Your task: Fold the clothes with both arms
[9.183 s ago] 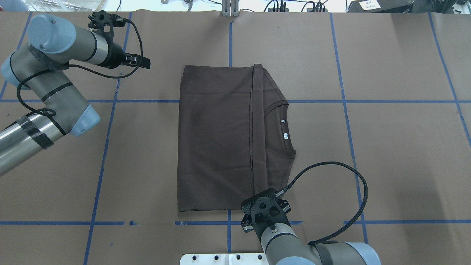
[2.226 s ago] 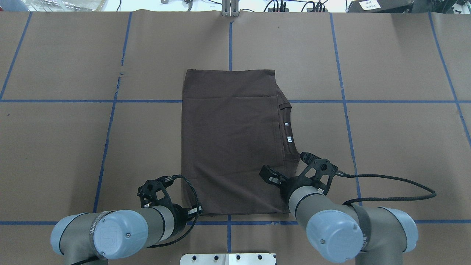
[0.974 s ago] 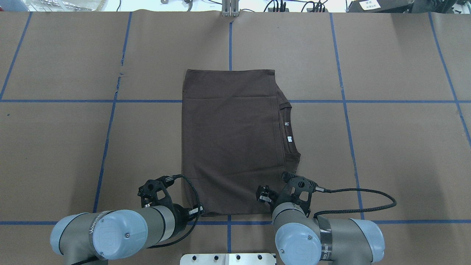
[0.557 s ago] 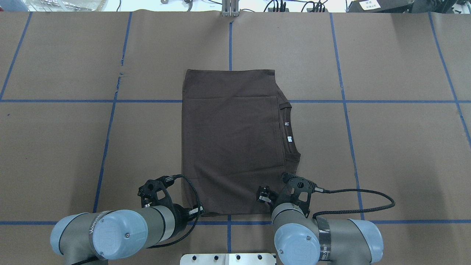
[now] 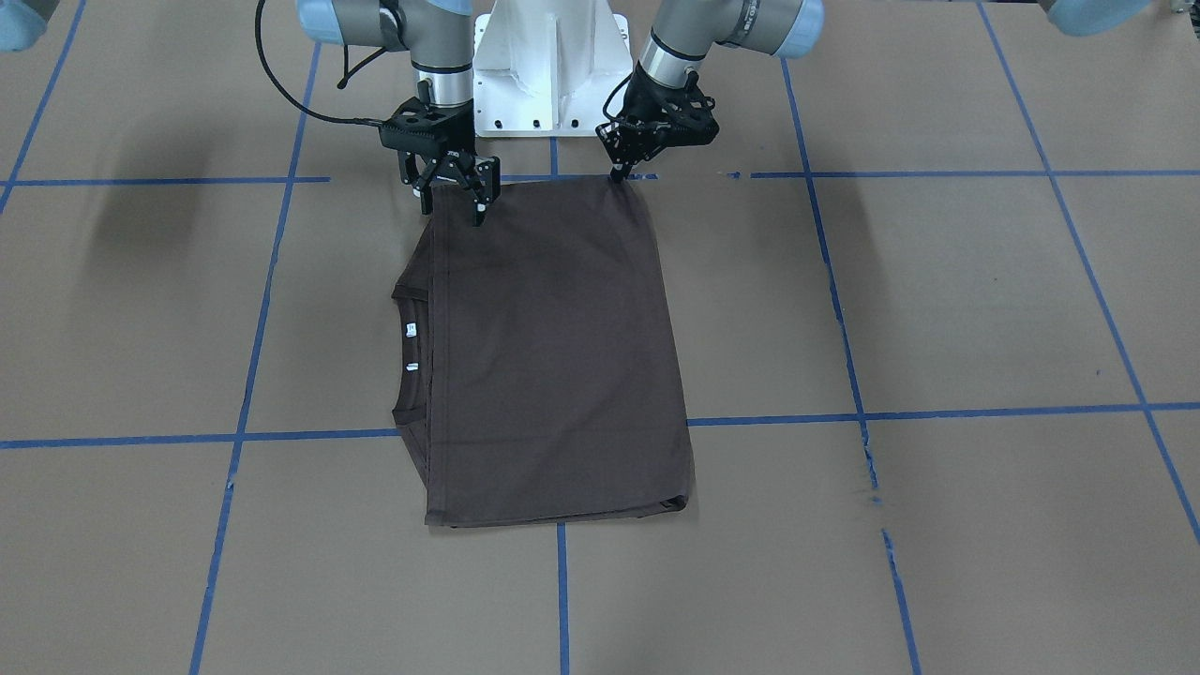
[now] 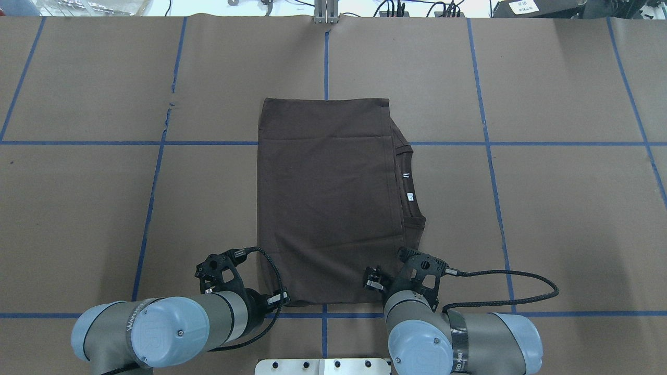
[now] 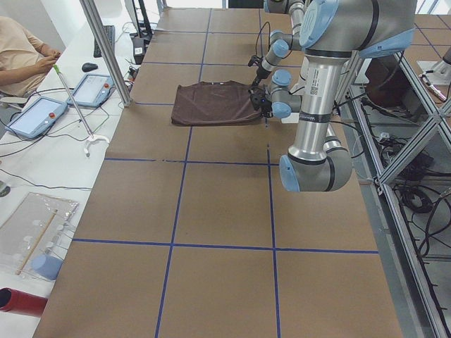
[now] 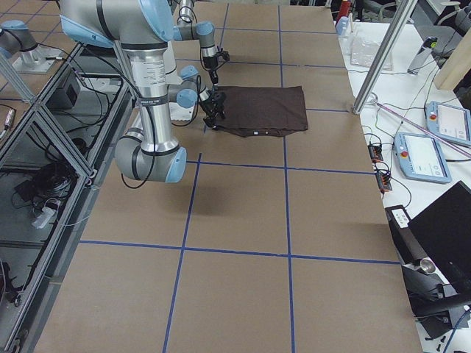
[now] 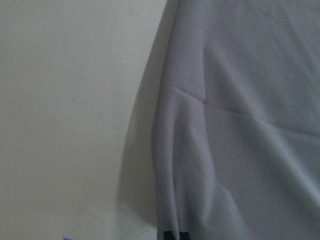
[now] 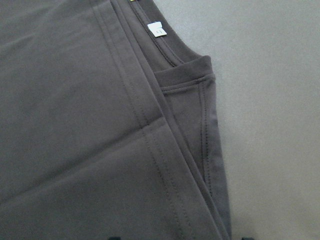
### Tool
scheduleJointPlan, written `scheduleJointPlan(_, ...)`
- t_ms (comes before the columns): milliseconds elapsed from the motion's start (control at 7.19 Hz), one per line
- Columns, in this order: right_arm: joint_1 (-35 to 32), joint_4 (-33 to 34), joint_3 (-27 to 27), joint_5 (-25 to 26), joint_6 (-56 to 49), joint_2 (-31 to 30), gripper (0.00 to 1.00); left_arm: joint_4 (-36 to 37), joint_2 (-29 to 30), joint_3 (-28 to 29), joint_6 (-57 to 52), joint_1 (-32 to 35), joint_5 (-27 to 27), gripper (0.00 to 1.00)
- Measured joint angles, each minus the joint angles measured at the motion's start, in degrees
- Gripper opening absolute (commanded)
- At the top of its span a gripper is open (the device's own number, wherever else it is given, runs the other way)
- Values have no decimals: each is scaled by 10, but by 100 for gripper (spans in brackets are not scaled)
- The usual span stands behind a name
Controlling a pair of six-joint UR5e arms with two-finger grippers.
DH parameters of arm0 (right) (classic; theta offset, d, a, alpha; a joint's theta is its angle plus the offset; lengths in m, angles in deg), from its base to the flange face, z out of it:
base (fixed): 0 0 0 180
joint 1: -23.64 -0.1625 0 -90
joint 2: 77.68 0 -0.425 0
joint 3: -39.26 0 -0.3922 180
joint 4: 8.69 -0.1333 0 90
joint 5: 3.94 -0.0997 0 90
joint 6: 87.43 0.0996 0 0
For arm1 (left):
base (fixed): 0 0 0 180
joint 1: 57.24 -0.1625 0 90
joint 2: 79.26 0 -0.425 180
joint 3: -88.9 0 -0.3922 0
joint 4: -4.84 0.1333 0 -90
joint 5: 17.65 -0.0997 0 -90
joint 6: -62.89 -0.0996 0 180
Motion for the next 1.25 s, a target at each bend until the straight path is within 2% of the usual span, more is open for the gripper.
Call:
scheduleJointPlan(278, 0, -1, 0, 1, 4, 0, 22, 0, 0, 0, 0, 0, 0, 0)
scheduleJointPlan(417, 0, -1, 0, 1, 11, 0, 5, 0, 1, 0, 0, 0, 0, 0)
scheduleJointPlan(557, 0, -2, 0, 1, 17, 0, 0, 0, 1, 0, 0, 0, 0, 0)
scheduleJointPlan(1252, 1, -3, 5, 1, 38, 0, 0, 0, 2, -1, 0, 0, 0, 0)
